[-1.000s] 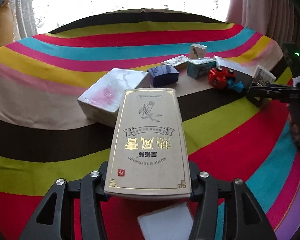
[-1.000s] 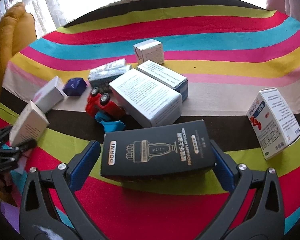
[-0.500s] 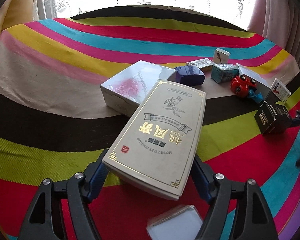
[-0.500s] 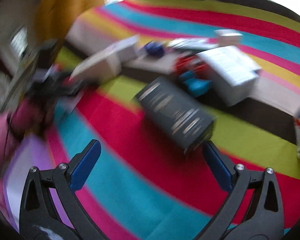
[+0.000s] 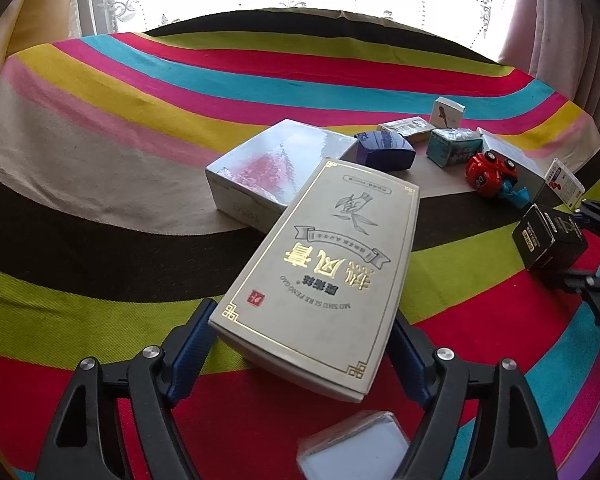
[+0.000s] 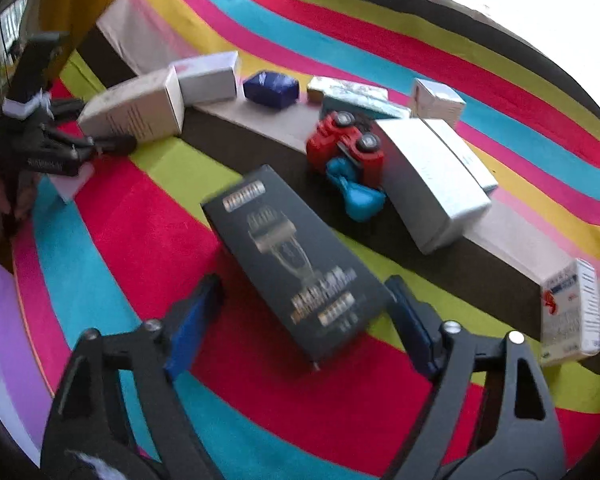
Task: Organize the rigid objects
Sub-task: 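Lift the black DORMI box with the right gripper while the left gripper grasps the cream gold-text box, then carry both held boxes over the white cardboard box beside the table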
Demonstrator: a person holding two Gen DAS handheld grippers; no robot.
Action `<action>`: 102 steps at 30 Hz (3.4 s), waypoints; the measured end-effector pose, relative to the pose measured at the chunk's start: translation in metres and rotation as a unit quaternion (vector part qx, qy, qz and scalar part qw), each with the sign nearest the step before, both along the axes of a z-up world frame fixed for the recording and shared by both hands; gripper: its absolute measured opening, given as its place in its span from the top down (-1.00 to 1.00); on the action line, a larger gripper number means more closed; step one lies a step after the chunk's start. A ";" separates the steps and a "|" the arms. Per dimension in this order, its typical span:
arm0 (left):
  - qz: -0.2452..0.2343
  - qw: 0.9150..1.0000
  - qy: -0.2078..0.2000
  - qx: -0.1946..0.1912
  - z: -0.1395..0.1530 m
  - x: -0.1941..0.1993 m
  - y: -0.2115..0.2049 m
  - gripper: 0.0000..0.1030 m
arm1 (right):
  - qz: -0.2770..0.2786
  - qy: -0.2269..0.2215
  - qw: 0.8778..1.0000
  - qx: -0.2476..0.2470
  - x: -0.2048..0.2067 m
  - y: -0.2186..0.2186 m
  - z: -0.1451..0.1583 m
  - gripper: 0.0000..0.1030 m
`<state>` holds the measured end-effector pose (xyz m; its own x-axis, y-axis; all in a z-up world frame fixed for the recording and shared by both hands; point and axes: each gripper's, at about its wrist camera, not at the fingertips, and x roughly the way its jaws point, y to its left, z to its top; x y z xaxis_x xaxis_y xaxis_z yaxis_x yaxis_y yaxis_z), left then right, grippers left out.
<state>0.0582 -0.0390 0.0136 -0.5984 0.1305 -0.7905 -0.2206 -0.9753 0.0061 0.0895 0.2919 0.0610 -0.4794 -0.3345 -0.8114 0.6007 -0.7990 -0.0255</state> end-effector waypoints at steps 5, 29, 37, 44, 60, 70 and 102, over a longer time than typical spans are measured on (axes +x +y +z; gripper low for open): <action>0.000 1.000 -0.001 0.001 0.003 0.000 -0.001 -0.60 | -0.006 -0.003 1.000 -0.018 -0.006 -0.004 0.003 -0.24; -0.008 0.999 0.023 0.033 0.016 0.015 -0.008 -0.18 | -0.039 0.068 0.996 0.036 0.059 -0.020 0.066 0.17; 0.011 0.991 0.060 0.119 0.057 0.023 -0.041 -0.18 | -0.056 0.074 0.995 0.022 0.079 -0.001 0.083 0.17; 0.015 0.990 0.091 0.106 0.085 0.034 -0.037 -0.18 | -0.068 0.070 0.995 0.011 0.091 -0.001 0.082 0.17; -0.004 0.986 0.110 0.125 0.106 0.097 -0.038 -0.18 | -0.060 0.075 0.995 -0.007 0.128 -0.009 0.093 0.17; -0.068 0.983 0.129 0.110 0.115 0.172 -0.005 -0.18 | -0.048 0.076 0.996 -0.005 0.183 -0.017 0.088 0.17; -0.142 0.988 0.062 0.014 0.103 0.323 0.066 -0.18 | -0.050 0.057 0.997 0.002 0.324 -0.008 0.083 0.17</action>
